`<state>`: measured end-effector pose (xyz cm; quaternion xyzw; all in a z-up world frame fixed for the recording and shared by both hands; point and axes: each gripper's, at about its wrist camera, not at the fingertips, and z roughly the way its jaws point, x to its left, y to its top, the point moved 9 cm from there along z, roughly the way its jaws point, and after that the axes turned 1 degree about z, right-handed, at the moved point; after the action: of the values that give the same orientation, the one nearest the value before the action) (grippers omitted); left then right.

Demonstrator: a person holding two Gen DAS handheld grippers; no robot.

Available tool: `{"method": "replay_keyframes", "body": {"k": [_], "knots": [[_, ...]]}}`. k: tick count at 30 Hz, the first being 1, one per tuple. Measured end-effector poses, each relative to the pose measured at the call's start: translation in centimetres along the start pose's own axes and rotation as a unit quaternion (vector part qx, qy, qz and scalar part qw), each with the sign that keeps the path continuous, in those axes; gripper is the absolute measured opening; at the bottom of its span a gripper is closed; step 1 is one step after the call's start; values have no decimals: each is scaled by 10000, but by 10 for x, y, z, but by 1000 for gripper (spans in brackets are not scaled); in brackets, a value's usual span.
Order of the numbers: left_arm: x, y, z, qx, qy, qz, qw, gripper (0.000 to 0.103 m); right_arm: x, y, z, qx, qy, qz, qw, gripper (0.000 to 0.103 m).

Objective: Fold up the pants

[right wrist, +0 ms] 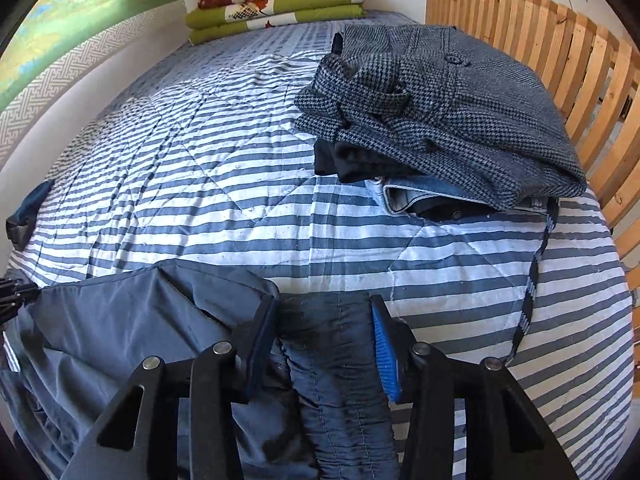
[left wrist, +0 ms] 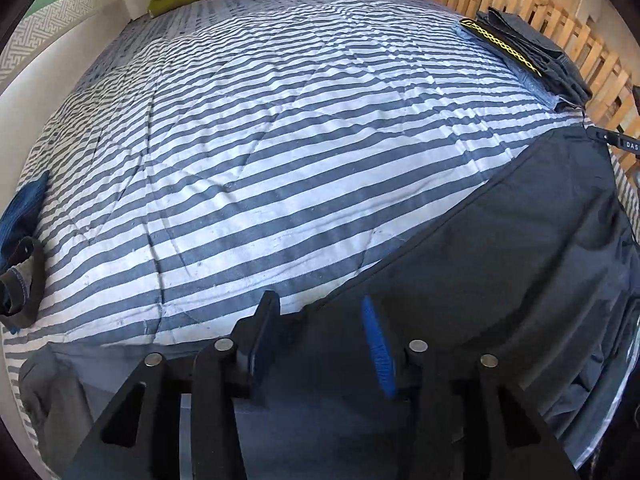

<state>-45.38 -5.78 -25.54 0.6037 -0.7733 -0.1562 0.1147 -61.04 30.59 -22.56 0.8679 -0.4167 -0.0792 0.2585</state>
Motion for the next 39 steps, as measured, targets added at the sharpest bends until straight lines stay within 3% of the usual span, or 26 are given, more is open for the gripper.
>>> {"method": "replay_keyframes", "body": {"k": [5, 8, 10, 12, 15, 19, 21, 23, 25, 26, 27, 30, 33, 36, 39], "knots": [[-30, 4, 13, 153, -47, 225, 9996, 49, -7, 3, -8, -88, -66, 126, 9999, 41], [-43, 2, 23, 141, 212, 561, 9981, 3, -8, 5, -7, -145, -127, 147, 9997, 41], [-49, 5, 22, 80, 435, 780, 9960, 1, -10, 8, -8, -185, -151, 157, 9996, 41], [-44, 16, 14, -64, 484, 612, 9969, 1, -12, 10, -12, -258, -209, 138, 9994, 41], [-32, 50, -8, -512, 595, 451, 9959, 1, -16, 23, -22, -488, -275, 172, 9983, 41], [-25, 101, -7, -665, 800, 400, 9938, 1, -25, 44, -31, -738, -423, 201, 9962, 41], [-24, 119, 7, -637, 920, 389, 9930, 4, -28, 53, -27, -804, -692, 123, 9943, 41], [-22, 127, 28, -349, 835, 209, 9957, 8, -32, 58, -14, -760, -942, 58, 9926, 41], [-13, 126, 35, -261, 901, -13, 9956, 19, -36, 56, 8, -405, -957, 35, 9946, 42], [-9, 124, 33, -279, 861, -69, 9959, 33, -37, 52, 16, -229, -845, 32, 9962, 42], [-4, 121, 26, -326, 874, -159, 9955, 39, -40, 50, 19, -146, -821, 54, 9965, 43], [17, 107, -10, -526, 930, -368, 9936, 39, -53, 46, 1, -306, -843, 254, 9956, 46], [41, 77, -72, -892, 946, -664, 9893, 39, -66, 39, -36, -545, -655, 495, 9951, 46], [69, 17, -133, -1119, 1043, -1060, 9825, 50, -68, 20, -74, -711, -287, 560, 9955, 46], [108, -69, -174, -971, 1372, -1591, 9728, 53, -59, -12, -108, -787, -22, 437, 9959, 46]]}}
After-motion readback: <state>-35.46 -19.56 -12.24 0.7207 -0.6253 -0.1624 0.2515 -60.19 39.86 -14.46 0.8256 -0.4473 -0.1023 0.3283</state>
